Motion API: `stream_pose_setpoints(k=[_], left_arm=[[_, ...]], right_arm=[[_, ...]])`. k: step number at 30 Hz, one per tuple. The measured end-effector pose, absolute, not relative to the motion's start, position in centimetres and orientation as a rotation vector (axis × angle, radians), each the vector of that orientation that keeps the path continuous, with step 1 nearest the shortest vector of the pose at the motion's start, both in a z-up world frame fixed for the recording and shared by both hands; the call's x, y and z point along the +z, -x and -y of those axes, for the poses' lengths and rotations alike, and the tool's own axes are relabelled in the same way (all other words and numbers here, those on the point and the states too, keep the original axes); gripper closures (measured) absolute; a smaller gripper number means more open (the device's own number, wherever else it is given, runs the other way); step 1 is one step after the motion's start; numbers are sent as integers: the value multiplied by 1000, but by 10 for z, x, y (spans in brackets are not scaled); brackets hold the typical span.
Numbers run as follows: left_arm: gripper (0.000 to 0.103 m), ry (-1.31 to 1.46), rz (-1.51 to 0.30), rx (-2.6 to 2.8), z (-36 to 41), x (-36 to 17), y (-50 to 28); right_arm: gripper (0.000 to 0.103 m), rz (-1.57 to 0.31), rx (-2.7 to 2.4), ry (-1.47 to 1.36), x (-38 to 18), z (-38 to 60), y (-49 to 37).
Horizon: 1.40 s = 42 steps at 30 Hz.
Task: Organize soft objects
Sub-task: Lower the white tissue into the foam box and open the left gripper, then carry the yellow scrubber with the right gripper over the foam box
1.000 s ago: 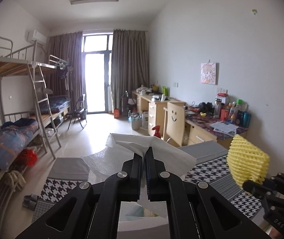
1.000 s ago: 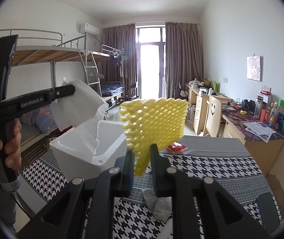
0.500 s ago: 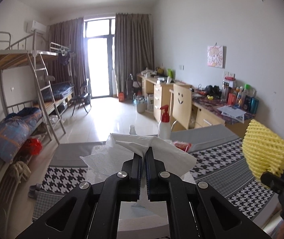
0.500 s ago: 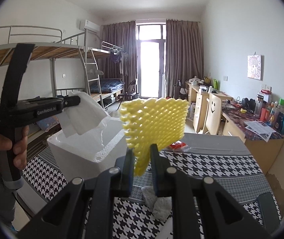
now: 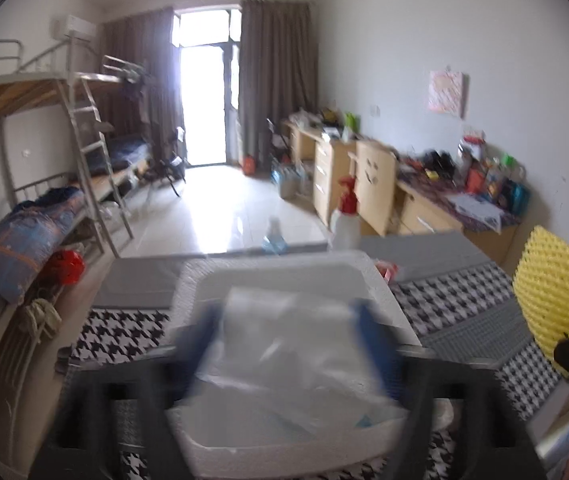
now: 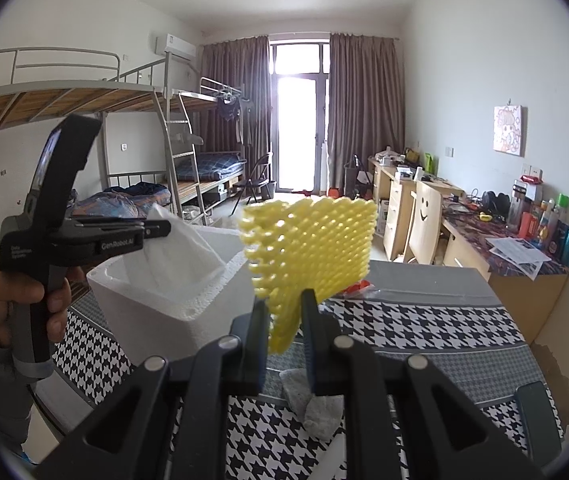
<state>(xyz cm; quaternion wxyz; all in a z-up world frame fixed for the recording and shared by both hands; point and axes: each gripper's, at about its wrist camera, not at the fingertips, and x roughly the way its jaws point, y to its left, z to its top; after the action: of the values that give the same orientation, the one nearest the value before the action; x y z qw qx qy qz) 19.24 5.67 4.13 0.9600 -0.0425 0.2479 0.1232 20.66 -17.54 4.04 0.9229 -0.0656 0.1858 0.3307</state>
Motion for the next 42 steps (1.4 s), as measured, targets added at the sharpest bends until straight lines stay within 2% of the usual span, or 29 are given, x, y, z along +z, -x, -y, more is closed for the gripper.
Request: stream_pose_setpoints(k=[2,3,21,42], left_arm=[[1,72,-447,276,-55,45,-184],[1,69,-438,270,-54,47,-182],[1,89,-351,248,-60,60,-143],[1,98,-326,307,-80,42,-115]], right_arm=[[84,-386,677,138,40,174,-208],[84,-386,677,140,40,173,-208],[84,-358,698,133,45,163,-213],[84,-314,785,144,62,130,-216]])
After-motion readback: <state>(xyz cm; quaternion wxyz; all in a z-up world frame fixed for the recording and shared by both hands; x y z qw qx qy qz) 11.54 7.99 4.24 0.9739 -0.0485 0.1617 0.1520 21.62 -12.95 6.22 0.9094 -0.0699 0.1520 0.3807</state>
